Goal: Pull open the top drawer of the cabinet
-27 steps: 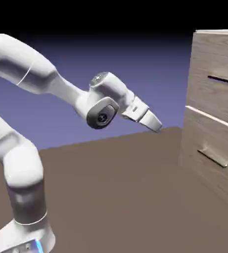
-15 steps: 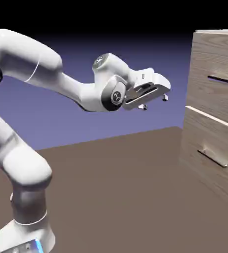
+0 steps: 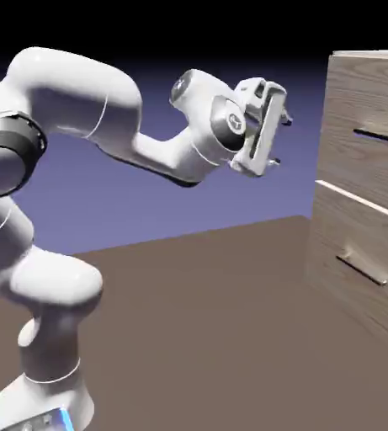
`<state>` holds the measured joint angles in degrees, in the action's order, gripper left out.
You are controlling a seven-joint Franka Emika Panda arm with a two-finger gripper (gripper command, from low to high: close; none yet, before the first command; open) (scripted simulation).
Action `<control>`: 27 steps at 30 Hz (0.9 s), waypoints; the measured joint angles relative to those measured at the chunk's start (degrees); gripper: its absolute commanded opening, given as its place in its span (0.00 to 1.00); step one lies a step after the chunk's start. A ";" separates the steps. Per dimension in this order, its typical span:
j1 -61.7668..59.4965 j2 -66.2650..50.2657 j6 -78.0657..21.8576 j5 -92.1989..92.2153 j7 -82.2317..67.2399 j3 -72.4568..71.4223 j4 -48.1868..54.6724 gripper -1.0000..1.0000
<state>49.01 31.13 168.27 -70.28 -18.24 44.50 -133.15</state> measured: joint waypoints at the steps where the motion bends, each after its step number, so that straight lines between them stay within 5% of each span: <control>1: 1.71 -0.05 -0.20 -2.49 -2.15 1.58 0.99 0.50; 27: 46.26 -1.47 -5.49 -67.28 -58.10 42.59 26.66 0.50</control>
<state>95.26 29.66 162.78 -137.56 -76.34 87.09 -106.49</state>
